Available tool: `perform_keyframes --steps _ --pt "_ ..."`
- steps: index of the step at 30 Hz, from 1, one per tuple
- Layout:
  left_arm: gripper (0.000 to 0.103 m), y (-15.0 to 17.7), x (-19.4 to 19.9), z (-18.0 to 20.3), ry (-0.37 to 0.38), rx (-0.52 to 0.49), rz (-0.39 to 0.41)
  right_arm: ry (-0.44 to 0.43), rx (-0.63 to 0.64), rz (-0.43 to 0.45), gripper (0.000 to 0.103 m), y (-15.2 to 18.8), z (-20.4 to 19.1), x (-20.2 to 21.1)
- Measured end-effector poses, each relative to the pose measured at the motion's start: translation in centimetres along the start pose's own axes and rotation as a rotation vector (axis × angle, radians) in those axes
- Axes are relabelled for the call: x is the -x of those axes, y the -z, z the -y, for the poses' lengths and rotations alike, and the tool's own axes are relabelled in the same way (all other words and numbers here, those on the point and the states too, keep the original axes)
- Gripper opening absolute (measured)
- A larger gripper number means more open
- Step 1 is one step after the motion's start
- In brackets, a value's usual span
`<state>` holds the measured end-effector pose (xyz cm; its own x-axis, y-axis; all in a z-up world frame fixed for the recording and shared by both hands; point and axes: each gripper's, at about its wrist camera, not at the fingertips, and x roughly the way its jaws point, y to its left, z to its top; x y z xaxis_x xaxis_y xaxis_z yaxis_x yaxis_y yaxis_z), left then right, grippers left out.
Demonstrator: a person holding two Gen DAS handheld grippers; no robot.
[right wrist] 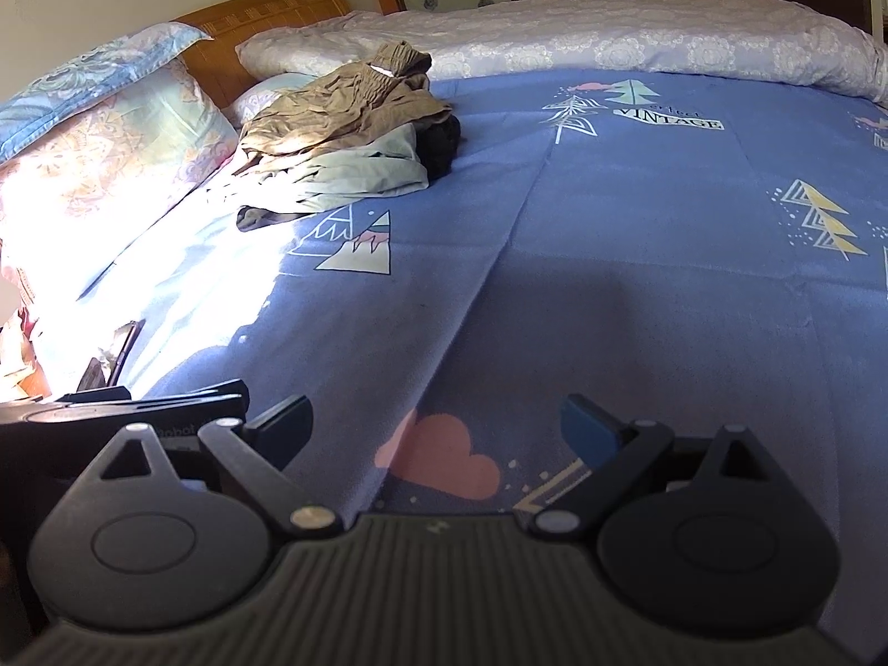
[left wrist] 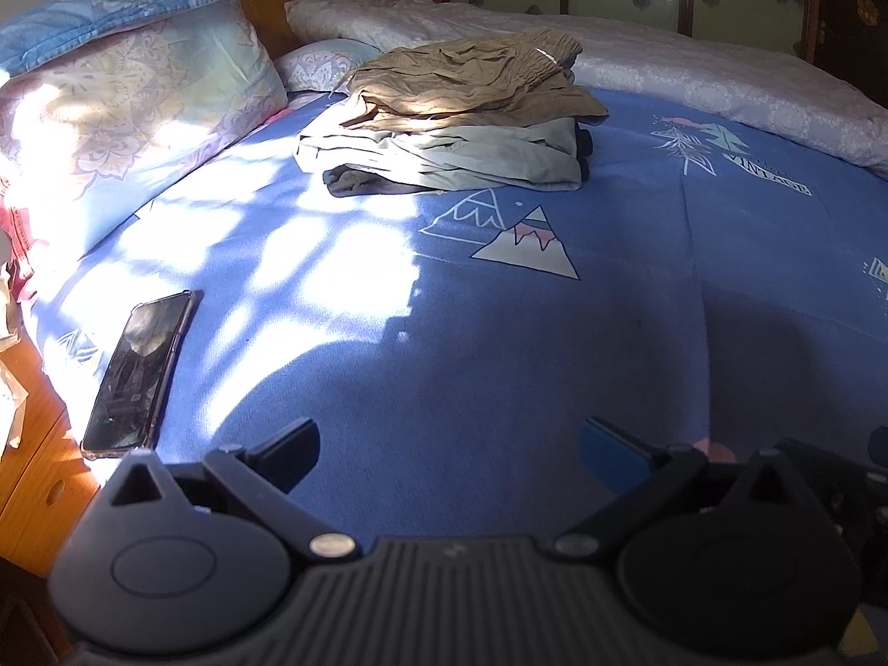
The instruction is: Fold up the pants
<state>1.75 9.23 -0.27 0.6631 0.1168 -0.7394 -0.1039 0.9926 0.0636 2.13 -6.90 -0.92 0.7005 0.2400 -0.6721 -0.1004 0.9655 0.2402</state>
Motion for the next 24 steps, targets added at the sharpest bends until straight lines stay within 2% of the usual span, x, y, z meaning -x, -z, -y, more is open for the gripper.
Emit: perform_keyframes --steps 10,24 --pt "0.103 0.06 0.18 0.22 -0.028 -0.014 0.01 0.007 -0.004 -0.008 0.098 0.06 0.14 0.07" --pt "0.103 -0.14 0.56 0.27 -0.049 -0.013 0.038 0.014 0.008 0.028 0.098 -0.17 -0.06 0.68"
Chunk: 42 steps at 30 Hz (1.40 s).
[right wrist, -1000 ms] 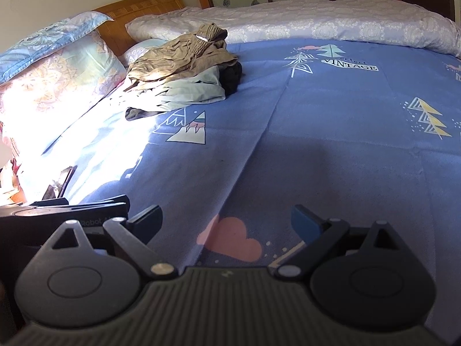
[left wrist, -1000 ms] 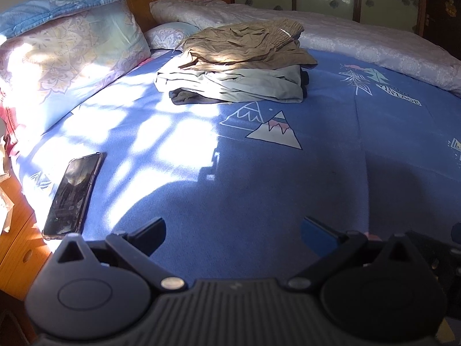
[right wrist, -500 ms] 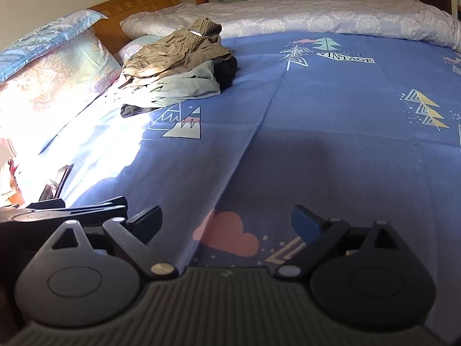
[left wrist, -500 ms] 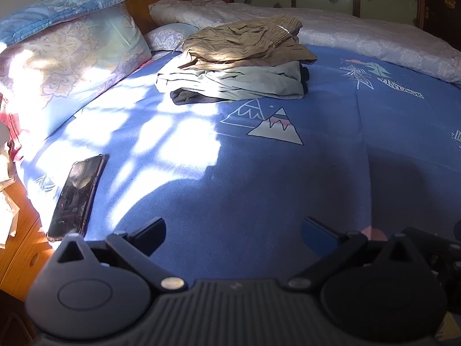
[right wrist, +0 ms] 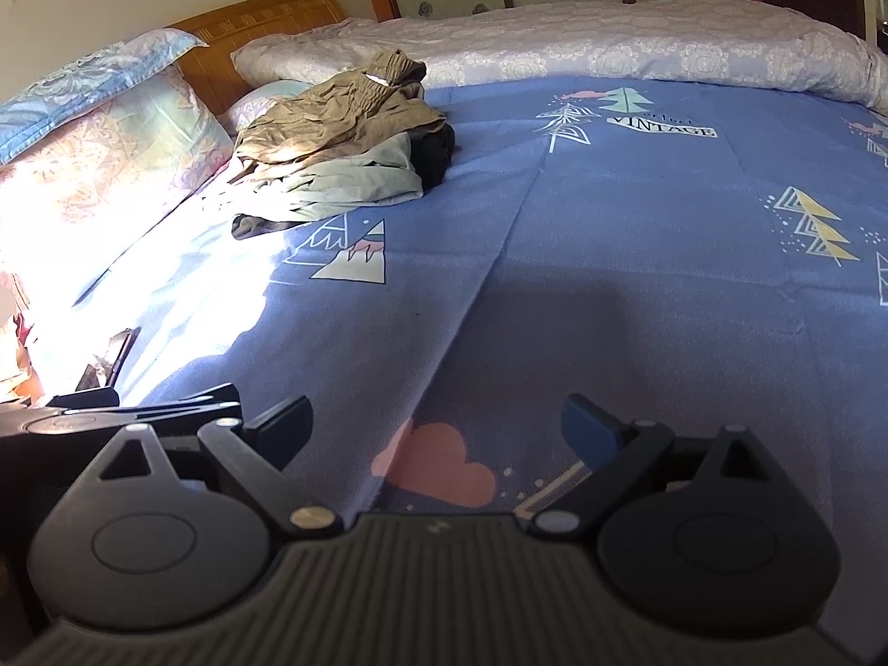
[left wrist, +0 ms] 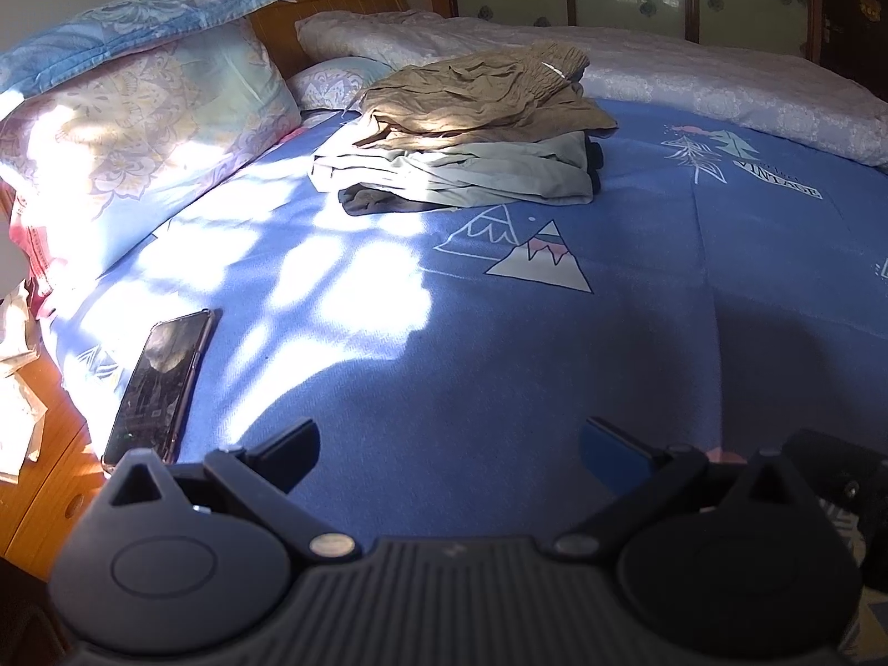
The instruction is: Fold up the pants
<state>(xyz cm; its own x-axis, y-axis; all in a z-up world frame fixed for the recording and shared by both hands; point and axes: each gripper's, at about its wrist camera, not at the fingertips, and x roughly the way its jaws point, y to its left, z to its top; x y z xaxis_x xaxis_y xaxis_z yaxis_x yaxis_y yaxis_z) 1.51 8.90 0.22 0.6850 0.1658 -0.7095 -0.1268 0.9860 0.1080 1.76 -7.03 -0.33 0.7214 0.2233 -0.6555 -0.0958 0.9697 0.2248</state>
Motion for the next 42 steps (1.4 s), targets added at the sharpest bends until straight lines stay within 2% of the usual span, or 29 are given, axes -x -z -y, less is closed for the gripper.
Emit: perform_keyframes --steps 7,14,42 --pt "0.103 0.0 0.3 0.7 -0.061 -0.041 0.016 0.003 -0.005 -0.003 0.098 0.0 0.2 -0.1" --pt "0.103 -0.3 0.4 0.5 -0.07 -0.038 0.019 0.007 -0.014 0.005 0.098 0.0 0.3 0.0" --pt "0.103 -0.7 -0.6 -1.3 -0.034 0.059 -0.061 0.006 -0.028 0.028 0.098 -0.1 0.2 0.5"
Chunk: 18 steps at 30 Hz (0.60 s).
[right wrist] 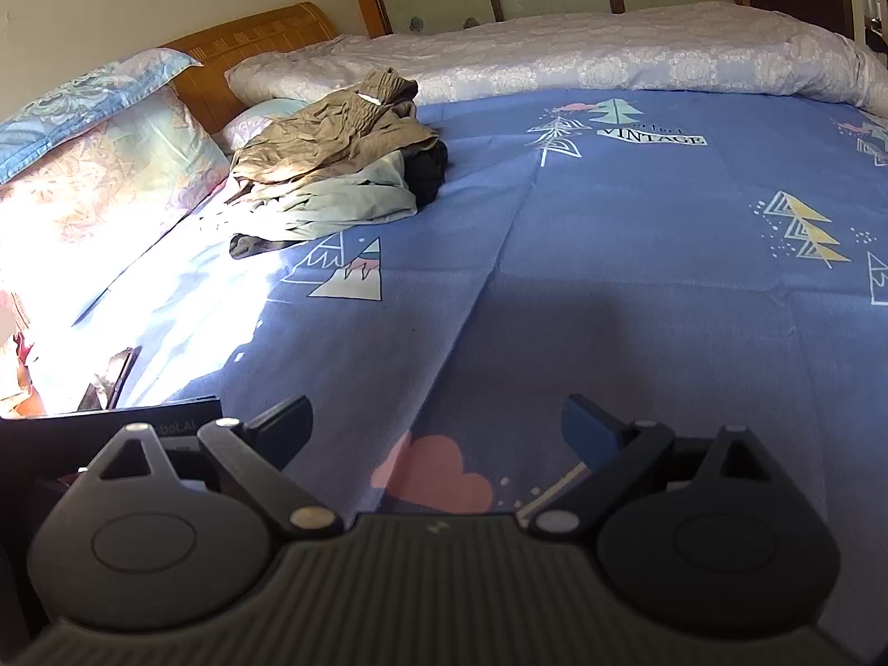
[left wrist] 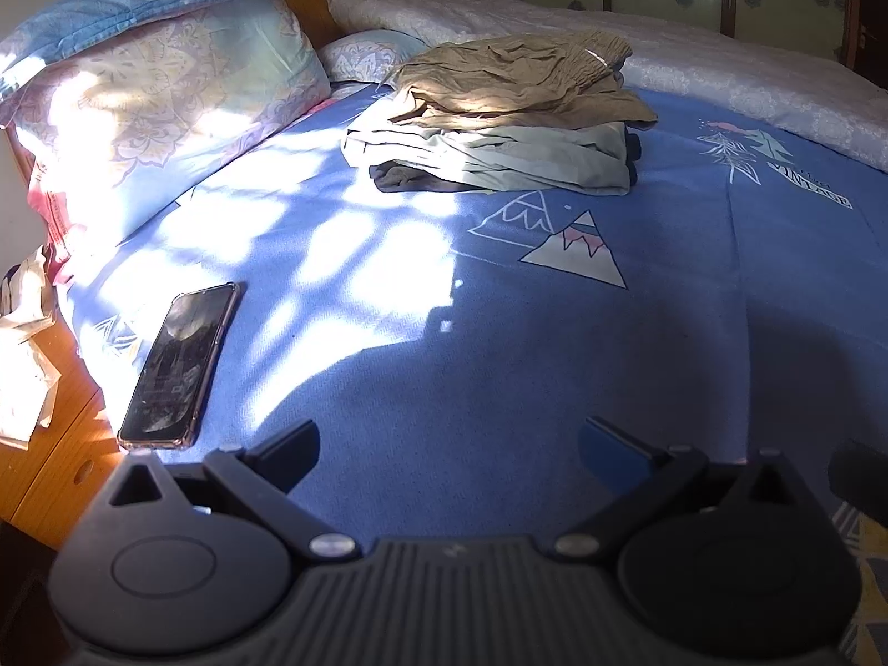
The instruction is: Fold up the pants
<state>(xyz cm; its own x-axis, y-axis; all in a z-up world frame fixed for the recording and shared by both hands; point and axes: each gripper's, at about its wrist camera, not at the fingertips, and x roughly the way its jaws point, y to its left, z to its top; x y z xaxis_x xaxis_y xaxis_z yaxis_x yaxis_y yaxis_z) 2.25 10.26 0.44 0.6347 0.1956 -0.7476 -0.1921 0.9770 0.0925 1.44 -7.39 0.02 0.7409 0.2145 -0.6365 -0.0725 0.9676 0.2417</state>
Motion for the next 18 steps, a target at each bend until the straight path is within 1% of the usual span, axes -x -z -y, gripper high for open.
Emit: perform_keyframes --steps 18 --pt "0.103 0.08 0.17 0.25 -0.006 -0.015 0.007 0.004 -0.007 0.002 0.098 0.03 -0.03 0.08"
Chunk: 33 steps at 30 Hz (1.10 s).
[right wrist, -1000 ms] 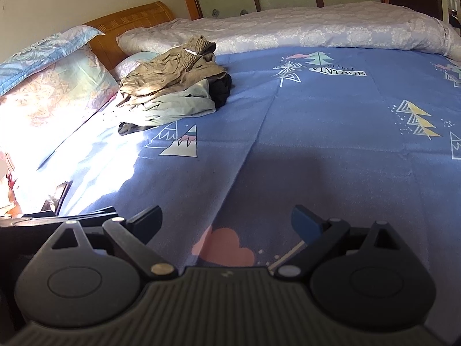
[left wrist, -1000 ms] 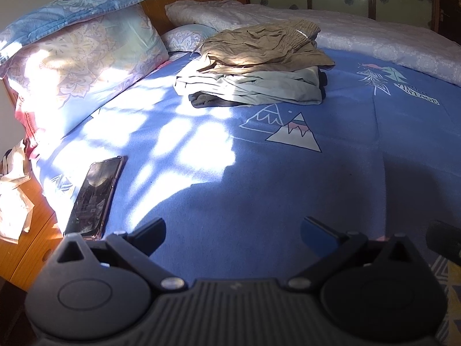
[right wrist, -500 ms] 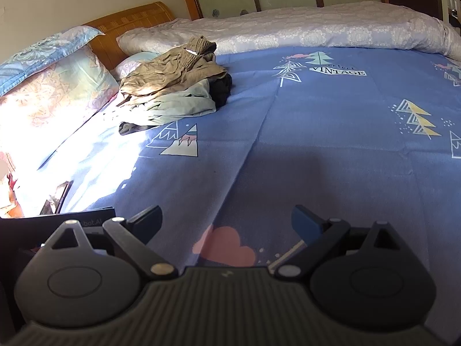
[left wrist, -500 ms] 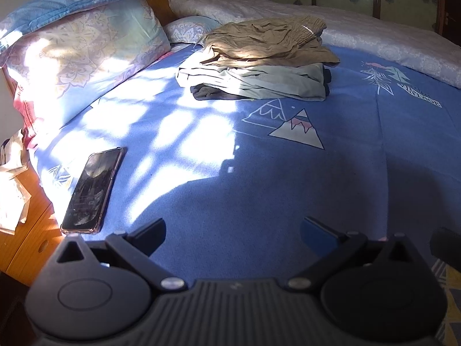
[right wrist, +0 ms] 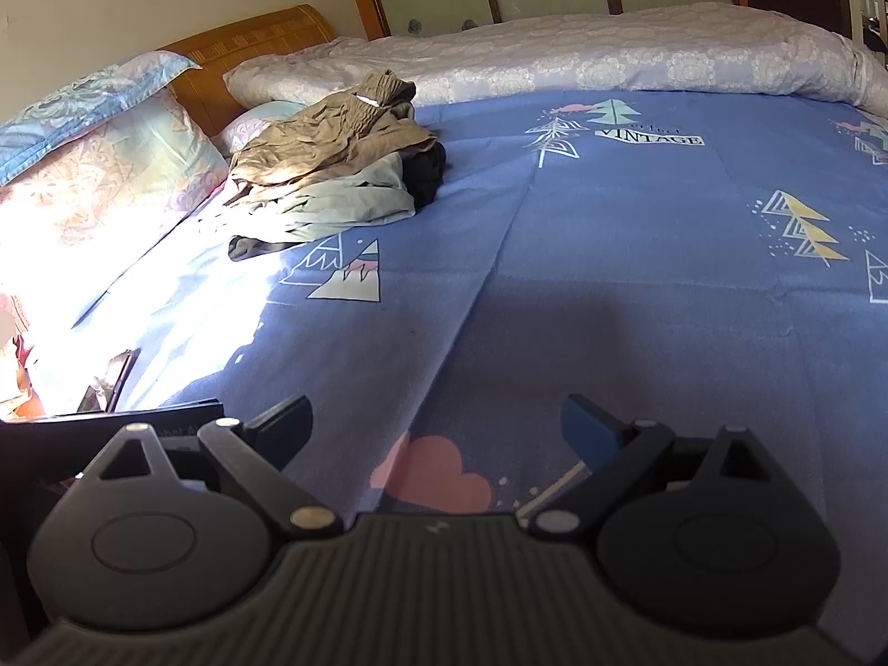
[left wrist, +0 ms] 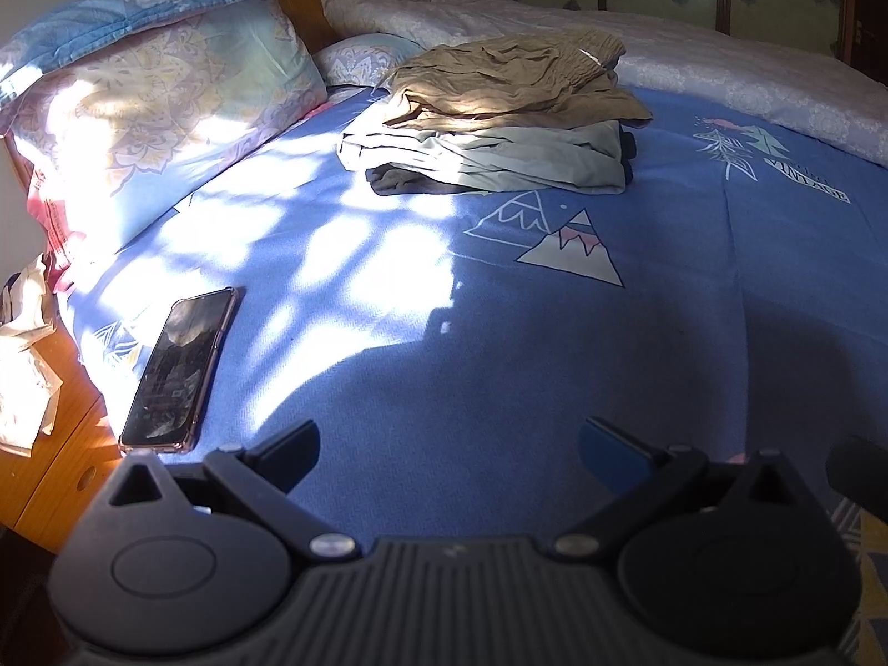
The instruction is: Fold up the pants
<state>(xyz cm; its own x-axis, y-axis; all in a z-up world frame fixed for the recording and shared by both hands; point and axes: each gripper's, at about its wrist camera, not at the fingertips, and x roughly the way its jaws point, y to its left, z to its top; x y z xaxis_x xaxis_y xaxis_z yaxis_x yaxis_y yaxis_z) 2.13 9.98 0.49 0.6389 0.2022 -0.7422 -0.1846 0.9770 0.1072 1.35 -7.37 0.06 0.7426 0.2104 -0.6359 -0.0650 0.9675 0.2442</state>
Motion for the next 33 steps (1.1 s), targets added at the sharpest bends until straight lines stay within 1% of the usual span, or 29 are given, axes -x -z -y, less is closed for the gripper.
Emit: perform_keyframes --steps 12,22,29,33 --pt "0.103 0.11 0.38 0.27 -0.016 -0.017 0.027 0.006 -0.01 -0.002 0.098 0.09 0.17 -0.09" --pt "0.103 0.1 0.3 0.26 -0.022 -0.025 0.032 0.005 -0.008 0.004 0.098 -0.06 0.14 -0.08" --pt "0.103 0.26 0.17 0.2 -0.024 -0.019 0.02 0.004 -0.007 0.002 0.098 -0.08 0.11 -0.07" --pt "0.103 0.39 -0.29 0.18 -0.04 -0.024 -0.014 0.005 -0.006 0.003 0.098 -0.1 0.04 -0.04"
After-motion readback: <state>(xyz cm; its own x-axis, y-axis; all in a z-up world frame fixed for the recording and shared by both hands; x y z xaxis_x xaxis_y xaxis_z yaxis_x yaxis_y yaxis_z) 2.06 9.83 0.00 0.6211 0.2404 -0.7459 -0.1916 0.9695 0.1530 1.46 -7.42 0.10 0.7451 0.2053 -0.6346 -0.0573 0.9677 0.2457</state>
